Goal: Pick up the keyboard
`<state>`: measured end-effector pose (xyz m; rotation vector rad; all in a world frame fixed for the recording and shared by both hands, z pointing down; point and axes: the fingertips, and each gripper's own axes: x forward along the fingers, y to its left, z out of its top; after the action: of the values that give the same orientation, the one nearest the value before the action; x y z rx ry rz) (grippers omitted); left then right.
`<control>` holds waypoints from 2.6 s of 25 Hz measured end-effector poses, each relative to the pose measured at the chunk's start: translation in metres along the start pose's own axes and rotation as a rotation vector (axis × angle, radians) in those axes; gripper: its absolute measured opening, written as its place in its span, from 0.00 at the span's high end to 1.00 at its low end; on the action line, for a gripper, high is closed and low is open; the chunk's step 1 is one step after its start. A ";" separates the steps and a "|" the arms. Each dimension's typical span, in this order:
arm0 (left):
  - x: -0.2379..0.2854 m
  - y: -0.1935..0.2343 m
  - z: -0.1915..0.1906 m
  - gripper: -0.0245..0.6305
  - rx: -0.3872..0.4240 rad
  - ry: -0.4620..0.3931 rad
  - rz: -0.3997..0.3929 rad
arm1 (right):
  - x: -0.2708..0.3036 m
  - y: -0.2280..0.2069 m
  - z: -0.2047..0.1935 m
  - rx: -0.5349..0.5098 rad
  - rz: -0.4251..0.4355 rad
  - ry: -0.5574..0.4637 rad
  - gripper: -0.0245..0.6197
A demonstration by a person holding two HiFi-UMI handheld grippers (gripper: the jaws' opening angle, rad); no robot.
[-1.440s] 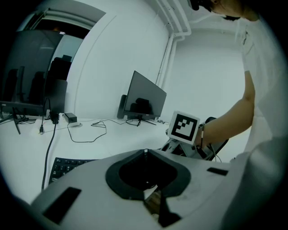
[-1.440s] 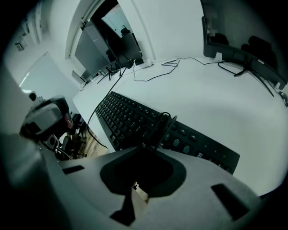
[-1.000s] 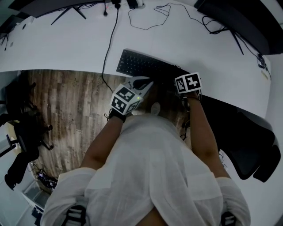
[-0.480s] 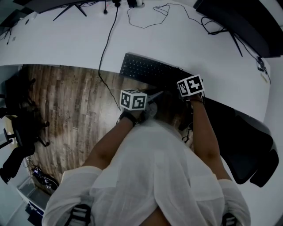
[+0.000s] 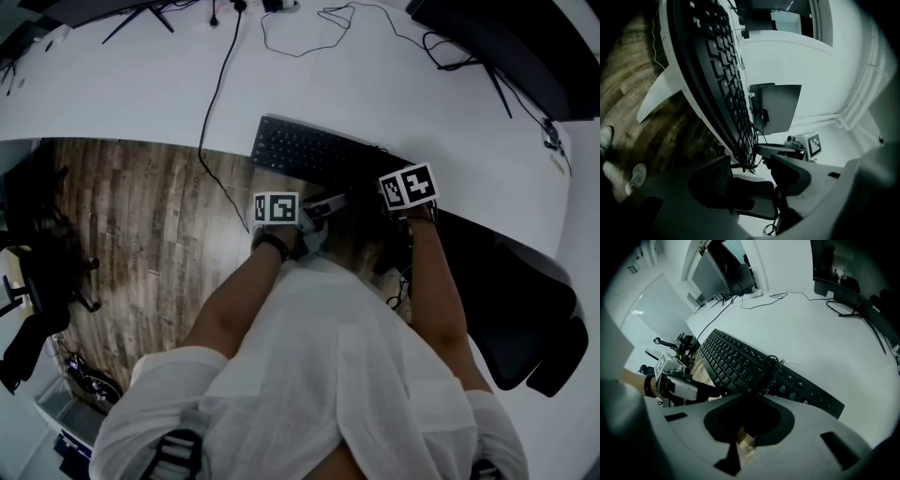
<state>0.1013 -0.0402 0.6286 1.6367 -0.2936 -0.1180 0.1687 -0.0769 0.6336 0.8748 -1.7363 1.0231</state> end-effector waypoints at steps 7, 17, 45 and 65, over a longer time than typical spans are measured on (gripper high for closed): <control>0.008 0.011 0.024 0.53 -0.020 -0.065 -0.024 | -0.002 0.007 -0.012 0.019 0.031 0.032 0.91; 0.018 0.020 0.031 0.66 -0.033 -0.100 -0.079 | -0.003 0.021 -0.030 0.035 0.068 0.061 0.91; 0.016 -0.058 0.088 0.87 0.089 -0.253 -0.113 | -0.116 0.013 0.026 -0.006 -0.061 -0.377 0.79; 0.002 -0.209 0.180 0.87 0.078 -0.451 -0.161 | -0.276 0.005 0.077 0.067 -0.228 -1.161 0.87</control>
<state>0.0831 -0.2010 0.4050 1.6988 -0.5135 -0.6095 0.2295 -0.1109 0.3559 1.8887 -2.4158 0.3815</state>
